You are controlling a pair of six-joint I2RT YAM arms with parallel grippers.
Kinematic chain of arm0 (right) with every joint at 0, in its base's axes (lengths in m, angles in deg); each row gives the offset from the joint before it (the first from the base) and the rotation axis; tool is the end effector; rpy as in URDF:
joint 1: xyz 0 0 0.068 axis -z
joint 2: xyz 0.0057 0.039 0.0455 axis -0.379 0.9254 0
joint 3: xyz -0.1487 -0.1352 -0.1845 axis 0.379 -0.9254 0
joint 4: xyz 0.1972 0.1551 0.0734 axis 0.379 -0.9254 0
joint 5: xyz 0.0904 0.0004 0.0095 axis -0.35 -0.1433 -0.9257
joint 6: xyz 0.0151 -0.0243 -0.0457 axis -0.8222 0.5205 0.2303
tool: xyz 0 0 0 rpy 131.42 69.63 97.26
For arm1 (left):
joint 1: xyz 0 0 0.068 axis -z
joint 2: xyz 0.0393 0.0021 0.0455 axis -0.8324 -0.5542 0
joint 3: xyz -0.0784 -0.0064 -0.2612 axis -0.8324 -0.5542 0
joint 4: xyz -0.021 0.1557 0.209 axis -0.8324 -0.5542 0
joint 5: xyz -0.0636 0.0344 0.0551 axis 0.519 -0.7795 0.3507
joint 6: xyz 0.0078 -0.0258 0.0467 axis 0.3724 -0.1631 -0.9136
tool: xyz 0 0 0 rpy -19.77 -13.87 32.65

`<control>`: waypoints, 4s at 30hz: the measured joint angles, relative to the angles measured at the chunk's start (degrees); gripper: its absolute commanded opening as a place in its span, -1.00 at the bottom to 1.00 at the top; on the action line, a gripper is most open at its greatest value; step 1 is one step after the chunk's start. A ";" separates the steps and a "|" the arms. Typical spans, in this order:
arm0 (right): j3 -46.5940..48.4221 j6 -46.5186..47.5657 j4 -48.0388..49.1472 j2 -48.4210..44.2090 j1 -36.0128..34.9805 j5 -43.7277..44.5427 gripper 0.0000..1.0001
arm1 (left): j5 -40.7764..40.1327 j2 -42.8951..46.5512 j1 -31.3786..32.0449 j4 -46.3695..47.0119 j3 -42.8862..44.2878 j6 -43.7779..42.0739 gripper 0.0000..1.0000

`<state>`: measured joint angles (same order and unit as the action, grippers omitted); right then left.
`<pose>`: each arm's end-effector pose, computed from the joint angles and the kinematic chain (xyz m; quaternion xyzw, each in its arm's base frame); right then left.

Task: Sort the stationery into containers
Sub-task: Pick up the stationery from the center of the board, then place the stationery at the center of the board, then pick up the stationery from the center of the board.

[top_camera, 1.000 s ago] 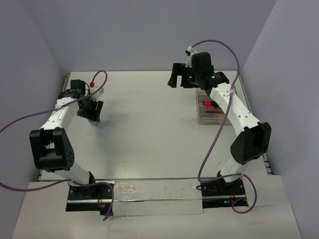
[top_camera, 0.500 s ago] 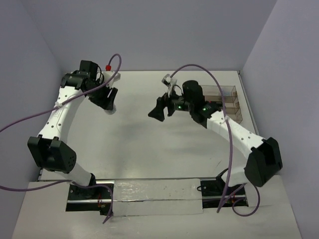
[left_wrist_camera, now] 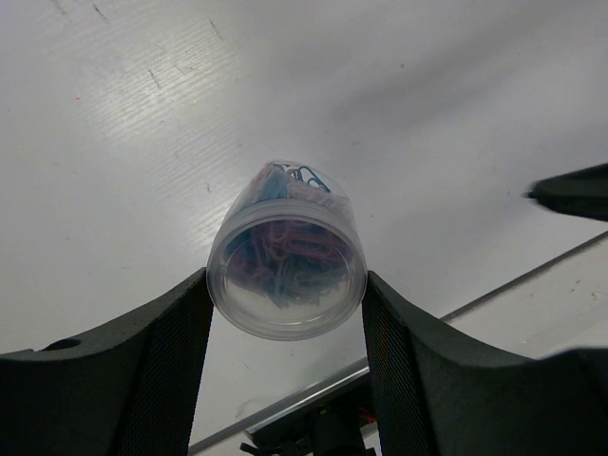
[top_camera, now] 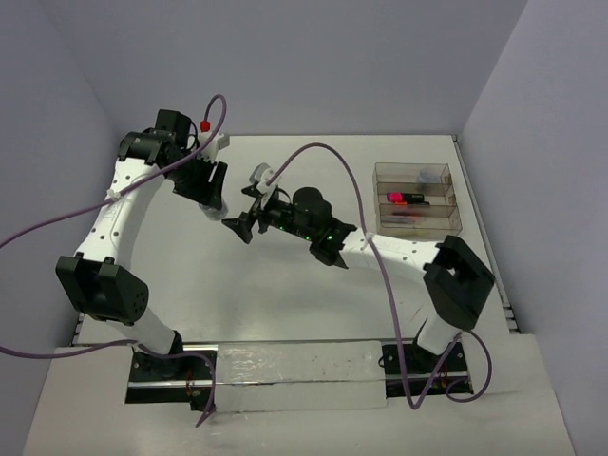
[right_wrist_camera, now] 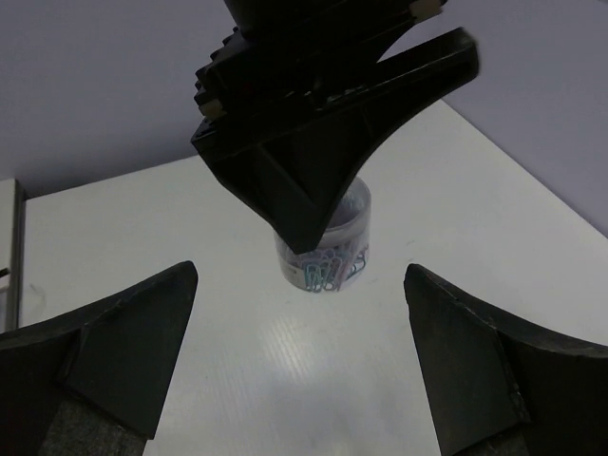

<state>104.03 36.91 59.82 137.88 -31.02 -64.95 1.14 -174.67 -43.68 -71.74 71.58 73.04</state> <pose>0.2246 0.3142 0.3107 -0.3923 0.5605 0.3733 0.6265 0.3068 -0.0776 0.3695 0.2265 0.9414 -0.1201 0.2193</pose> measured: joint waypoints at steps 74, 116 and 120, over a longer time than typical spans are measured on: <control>19.91 -15.92 -58.30 -17.92 27.52 -0.33 1.00 | -11.52 -4.51 2.73 22.65 -0.47 3.75 0.99; 37.04 -11.77 -79.02 27.26 19.14 15.90 -1.00 | -0.93 24.92 -18.91 24.69 -26.86 5.03 0.99; 37.89 -12.38 -78.80 22.56 24.30 15.92 -1.00 | -0.59 24.92 -18.91 24.69 -26.86 5.01 0.99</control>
<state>141.92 24.53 -18.98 160.44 -6.72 -49.03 0.55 -149.75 -62.59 -47.05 44.72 78.05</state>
